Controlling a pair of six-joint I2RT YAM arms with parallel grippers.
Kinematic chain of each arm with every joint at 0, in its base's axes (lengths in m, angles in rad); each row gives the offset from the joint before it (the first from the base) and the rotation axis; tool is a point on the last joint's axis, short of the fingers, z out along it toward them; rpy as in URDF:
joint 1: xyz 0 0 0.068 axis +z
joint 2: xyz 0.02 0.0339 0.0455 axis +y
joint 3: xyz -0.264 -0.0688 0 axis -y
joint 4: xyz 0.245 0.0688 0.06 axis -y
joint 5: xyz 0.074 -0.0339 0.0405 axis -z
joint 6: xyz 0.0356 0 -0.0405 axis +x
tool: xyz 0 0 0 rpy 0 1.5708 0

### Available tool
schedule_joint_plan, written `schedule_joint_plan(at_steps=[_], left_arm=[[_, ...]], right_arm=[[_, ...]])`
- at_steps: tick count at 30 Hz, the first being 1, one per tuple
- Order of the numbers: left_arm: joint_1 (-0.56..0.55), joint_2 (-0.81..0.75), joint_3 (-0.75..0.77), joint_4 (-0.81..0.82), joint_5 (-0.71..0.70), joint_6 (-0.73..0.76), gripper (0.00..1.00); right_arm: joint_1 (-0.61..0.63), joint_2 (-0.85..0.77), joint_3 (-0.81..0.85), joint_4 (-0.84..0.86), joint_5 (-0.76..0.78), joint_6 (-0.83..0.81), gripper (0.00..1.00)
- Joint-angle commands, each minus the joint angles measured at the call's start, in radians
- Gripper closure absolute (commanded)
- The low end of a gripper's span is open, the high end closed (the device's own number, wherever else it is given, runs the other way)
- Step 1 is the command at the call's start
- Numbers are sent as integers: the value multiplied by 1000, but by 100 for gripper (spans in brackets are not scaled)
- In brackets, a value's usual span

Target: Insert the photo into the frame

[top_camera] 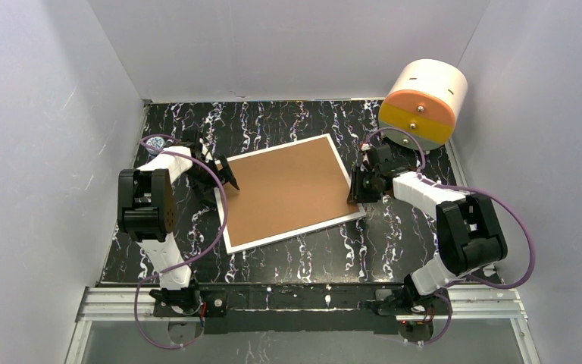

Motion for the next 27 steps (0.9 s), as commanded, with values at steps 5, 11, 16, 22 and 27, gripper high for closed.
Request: schedule_joint_plan(at_steps=[5, 11, 16, 22, 27], left_arm=[[-5, 11, -43, -36, -6, 22, 11], [-5, 17, -11, -56, -40, 33, 11], [-5, 29, 0, -63, -44, 42, 11], [-5, 37, 6, -66, -48, 47, 12], [-5, 44, -4, -65, -65, 53, 17]], right_arm=[[40, 15, 59, -44, 99, 40, 48], [38, -26, 121, -172, 173, 78, 39], [38, -27, 145, -157, 111, 76, 43], [40, 66, 230, -111, 3, 128, 53], [38, 167, 304, -72, 5, 187, 56]])
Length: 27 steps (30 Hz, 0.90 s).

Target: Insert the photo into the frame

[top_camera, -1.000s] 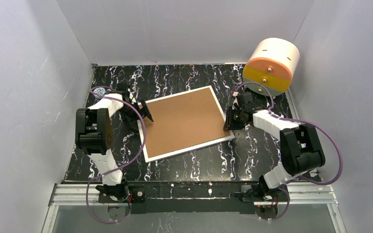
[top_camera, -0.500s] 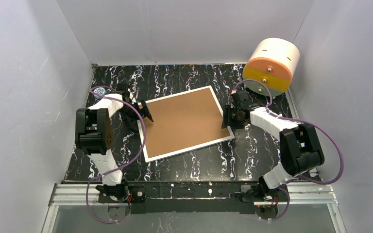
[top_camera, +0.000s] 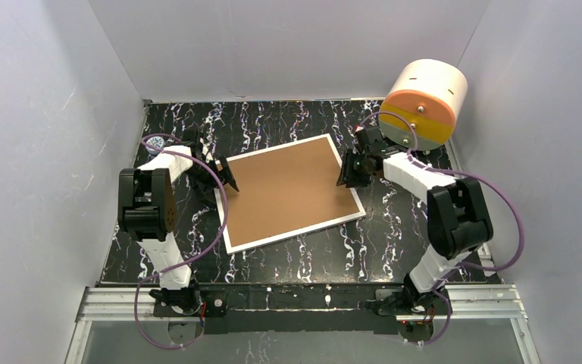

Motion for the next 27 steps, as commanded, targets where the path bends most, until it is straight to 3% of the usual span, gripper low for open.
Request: schedule_joint_plan(at_steps=[1, 8, 14, 27], left_arm=[[-4, 38, -17, -47, -53, 30, 18], [-4, 46, -23, -51, -81, 47, 27], [-4, 53, -21, -54, -94, 51, 31], [-4, 62, -11, -53, -98, 53, 32]], right_arm=[[0, 95, 94, 45, -19, 67, 56], [1, 264, 203, 57, -17, 55, 56], [2, 299, 226, 57, -23, 51, 56], [1, 489, 511, 76, 19, 26, 55]])
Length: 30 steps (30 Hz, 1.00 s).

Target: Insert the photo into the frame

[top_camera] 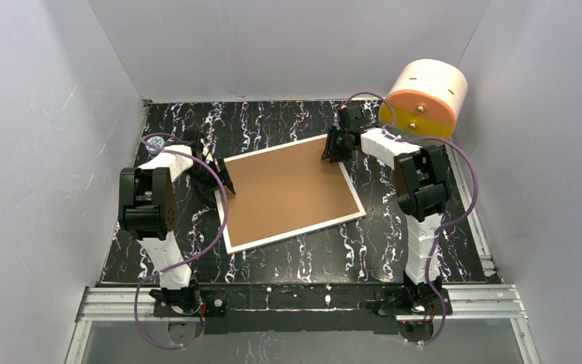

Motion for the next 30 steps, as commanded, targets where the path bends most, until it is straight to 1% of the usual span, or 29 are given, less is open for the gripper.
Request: schedule_joint_plan(at_steps=[1, 6, 11, 16, 20, 23, 26, 30], left_arm=[[-4, 49, -21, -32, -60, 23, 32], [-4, 47, -38, -23, -52, 15, 32], [-4, 45, -47, -19, -49, 13, 31], [-4, 45, -48, -19, -50, 13, 31], [-3, 43, -41, -15, -57, 10, 30], [-4, 50, -19, -12, -62, 6, 28], [-4, 60, 15, -13, -69, 5, 25], [-3, 69, 69, -18, -108, 27, 20]], right_arm=[[3, 62, 71, 18, 25, -22, 55], [7, 113, 96, 17, 20, -45, 55], [22, 125, 88, 32, 27, -63, 55], [24, 149, 127, 39, 39, -67, 55], [25, 152, 152, 85, 21, -67, 55], [23, 158, 183, 108, -20, -56, 54], [24, 175, 226, 124, -65, -38, 54], [29, 211, 279, 134, -101, -4, 54]])
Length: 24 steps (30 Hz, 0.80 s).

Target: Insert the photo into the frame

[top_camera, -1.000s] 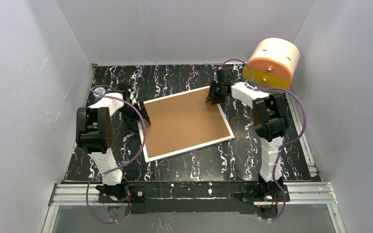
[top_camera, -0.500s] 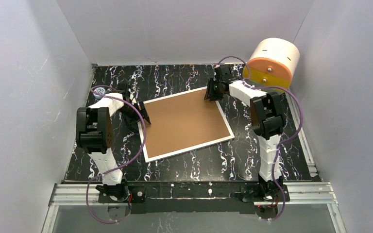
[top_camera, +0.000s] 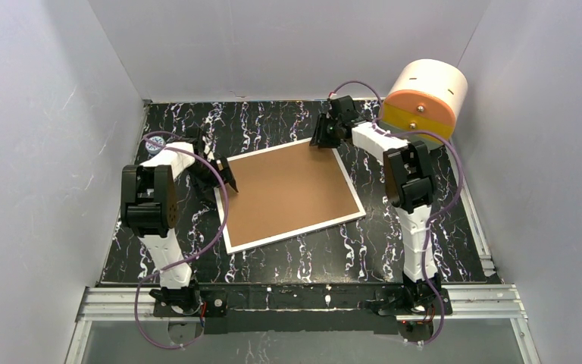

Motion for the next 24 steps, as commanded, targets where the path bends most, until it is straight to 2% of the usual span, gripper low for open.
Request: schedule_joint_plan(at_steps=[1, 5, 9, 12, 20, 24], left_arm=[[1, 54, 59, 5, -119, 50, 19], [4, 80, 185, -2, -158, 94, 16], [3, 109, 318, 35, -141, 145, 11], [3, 141, 392, 99, -60, 168, 9], [-9, 287, 478, 224, 180, 167, 8], [-15, 320, 478, 246, 215, 188, 8]], right_arm=[[12, 57, 77, 57, -57, 43, 54], [17, 49, 103, 13, -90, 95, 53], [16, -165, -57, 19, -91, 171, 42], [16, -313, -184, -36, -101, 194, 33], [16, -579, -462, -361, -145, 146, 16], [-13, -677, -602, -449, -245, 118, 7]])
